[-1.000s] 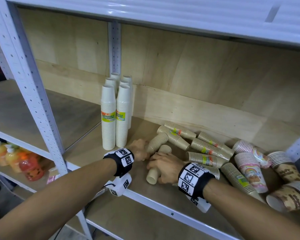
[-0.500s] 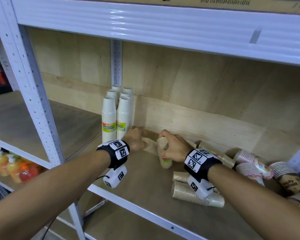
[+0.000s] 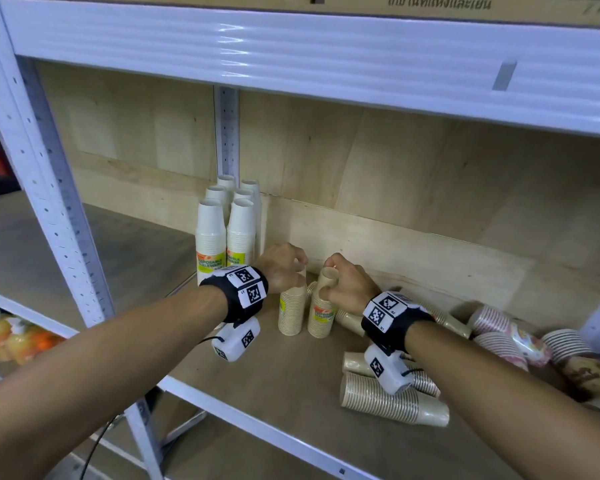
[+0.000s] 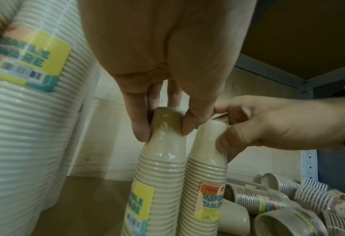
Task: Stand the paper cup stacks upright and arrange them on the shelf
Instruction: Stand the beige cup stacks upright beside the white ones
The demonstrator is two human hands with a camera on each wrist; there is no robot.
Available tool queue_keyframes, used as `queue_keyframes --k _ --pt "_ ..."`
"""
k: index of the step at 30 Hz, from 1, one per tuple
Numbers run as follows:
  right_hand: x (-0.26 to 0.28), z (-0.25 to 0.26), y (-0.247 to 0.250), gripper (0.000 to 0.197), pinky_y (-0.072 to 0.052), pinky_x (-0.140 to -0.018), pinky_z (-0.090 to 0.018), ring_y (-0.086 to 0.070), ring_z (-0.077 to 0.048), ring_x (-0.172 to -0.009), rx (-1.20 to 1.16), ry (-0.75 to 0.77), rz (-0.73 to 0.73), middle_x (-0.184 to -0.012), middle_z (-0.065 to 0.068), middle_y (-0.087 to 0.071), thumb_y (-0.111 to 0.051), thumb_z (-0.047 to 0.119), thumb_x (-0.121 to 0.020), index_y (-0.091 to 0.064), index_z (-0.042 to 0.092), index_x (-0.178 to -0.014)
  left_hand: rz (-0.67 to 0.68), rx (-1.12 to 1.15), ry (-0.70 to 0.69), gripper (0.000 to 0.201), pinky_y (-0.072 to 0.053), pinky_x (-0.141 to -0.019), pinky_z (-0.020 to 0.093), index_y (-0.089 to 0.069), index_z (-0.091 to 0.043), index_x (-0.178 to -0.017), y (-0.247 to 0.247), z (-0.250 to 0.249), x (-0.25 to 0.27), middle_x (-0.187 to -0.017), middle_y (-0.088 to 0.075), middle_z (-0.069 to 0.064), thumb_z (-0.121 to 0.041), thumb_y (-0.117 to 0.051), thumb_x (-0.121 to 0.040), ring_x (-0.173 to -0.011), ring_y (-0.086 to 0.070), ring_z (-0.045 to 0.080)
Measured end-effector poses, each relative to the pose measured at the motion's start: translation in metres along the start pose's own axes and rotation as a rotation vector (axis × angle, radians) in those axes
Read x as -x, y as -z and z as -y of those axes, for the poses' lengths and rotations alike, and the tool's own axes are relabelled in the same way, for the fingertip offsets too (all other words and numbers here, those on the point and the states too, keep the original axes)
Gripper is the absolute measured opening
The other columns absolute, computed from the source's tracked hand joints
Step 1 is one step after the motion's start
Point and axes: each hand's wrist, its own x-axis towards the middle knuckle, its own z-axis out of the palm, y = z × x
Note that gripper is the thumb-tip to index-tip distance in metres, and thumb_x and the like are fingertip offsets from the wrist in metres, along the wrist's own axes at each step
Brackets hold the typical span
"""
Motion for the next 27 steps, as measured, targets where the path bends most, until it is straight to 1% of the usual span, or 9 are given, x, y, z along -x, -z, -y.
queue_keyframes --k 2,5,7,9,11,14,16,22,27 --pt "-0.003 -0.001 0.001 0.047 -0.038 -0.056 -0.024 -0.055 -0.023 -0.084 0.01 -0.001 0.015 -0.092 0.003 -0.056 -0.066 0.018 -0.08 -0.047 0.02 -0.122 -0.005 -0.014 -0.002 0.044 -0.041 -0.079 0.022 -0.062 -0.02 -0.128 -0.001 0.0 -0.001 -0.126 -0.064 -0.001 -0.023 -0.07 -0.085 -0.111 -0.058 0.016" --pt "-0.007 -0.001 0.005 0.055 -0.045 -0.075 -0.026 -0.061 -0.026 -0.103 0.031 0.026 0.01 -0.119 -0.005 -0.063 -0.064 0.016 -0.08 -0.05 0.022 -0.132 0.017 -0.046 -0.023 0.048 -0.043 -0.085 0.024 -0.058 -0.02 -0.133 0.002 -0.002 -0.005 -0.133 -0.058 0.001 -0.023 -0.069 -0.086 -0.12 -0.055 0.018" --pt "-0.011 0.0 0.009 0.053 -0.046 -0.078 -0.025 -0.062 -0.025 -0.106 0.034 0.04 0.013 -0.124 -0.006 -0.063 -0.064 0.013 -0.08 -0.054 0.021 -0.132 0.067 -0.071 -0.04 0.051 -0.048 -0.091 0.027 -0.055 -0.02 -0.136 0.005 -0.004 -0.009 -0.135 -0.056 0.003 -0.02 -0.068 -0.087 -0.121 -0.054 0.019" --pt "-0.015 0.001 0.014 0.05 -0.046 -0.079 -0.025 -0.062 -0.024 -0.107 0.059 0.049 0.026 -0.124 -0.006 -0.064 -0.065 0.012 -0.08 -0.059 0.021 -0.129 0.108 -0.099 -0.063 0.047 -0.05 -0.096 0.033 -0.057 -0.021 -0.132 0.01 -0.007 -0.012 -0.134 -0.055 0.005 -0.015 -0.067 -0.087 -0.121 -0.054 0.02" --pt "-0.019 0.002 0.017 0.046 -0.045 -0.08 -0.024 -0.061 -0.023 -0.107 0.099 0.058 0.047 -0.122 -0.005 -0.064 -0.065 0.014 -0.08 -0.062 0.021 -0.126 0.122 -0.135 -0.093 0.041 -0.05 -0.096 0.035 -0.062 -0.021 -0.126 0.015 -0.01 -0.014 -0.129 -0.056 0.005 -0.01 -0.065 -0.087 -0.118 -0.055 0.02" --pt "-0.022 0.006 0.019 0.039 -0.047 -0.075 -0.025 -0.062 -0.022 -0.099 0.119 0.048 0.064 -0.112 -0.003 -0.065 -0.068 0.015 -0.079 -0.066 0.021 -0.117 0.153 -0.183 -0.116 0.036 -0.051 -0.091 0.03 -0.068 -0.019 -0.119 0.019 -0.014 -0.016 -0.124 -0.06 0.003 -0.005 -0.064 -0.086 -0.112 -0.058 0.019" --pt "-0.025 0.007 0.02 0.036 -0.046 -0.068 -0.024 -0.061 -0.02 -0.091 0.119 0.041 0.07 -0.104 -0.003 -0.065 -0.07 0.016 -0.078 -0.067 0.02 -0.113 0.188 -0.209 -0.109 0.036 -0.05 -0.087 0.026 -0.068 -0.018 -0.118 0.021 -0.016 -0.018 -0.122 -0.062 0.003 -0.004 -0.064 -0.086 -0.11 -0.059 0.019" --pt "-0.03 0.012 0.021 0.036 -0.038 -0.061 -0.02 -0.058 -0.018 -0.087 0.136 0.056 0.088 -0.098 0.0 -0.06 -0.073 0.02 -0.076 -0.068 0.019 -0.111 0.193 -0.244 -0.087 0.034 -0.048 -0.079 0.024 -0.069 -0.015 -0.119 0.024 -0.02 -0.021 -0.118 -0.065 0.003 -0.009 -0.066 -0.086 -0.106 -0.06 0.018" --pt "-0.035 0.02 0.03 0.036 -0.042 -0.07 -0.023 -0.058 -0.019 -0.09 0.118 0.074 0.081 -0.1 -0.001 -0.06 -0.074 0.022 -0.077 -0.068 0.019 -0.112 0.144 -0.309 -0.069 0.032 -0.053 -0.089 0.032 -0.069 -0.005 -0.117 0.03 -0.027 -0.024 -0.119 -0.064 0.007 -0.02 -0.067 -0.088 -0.108 -0.06 0.021"
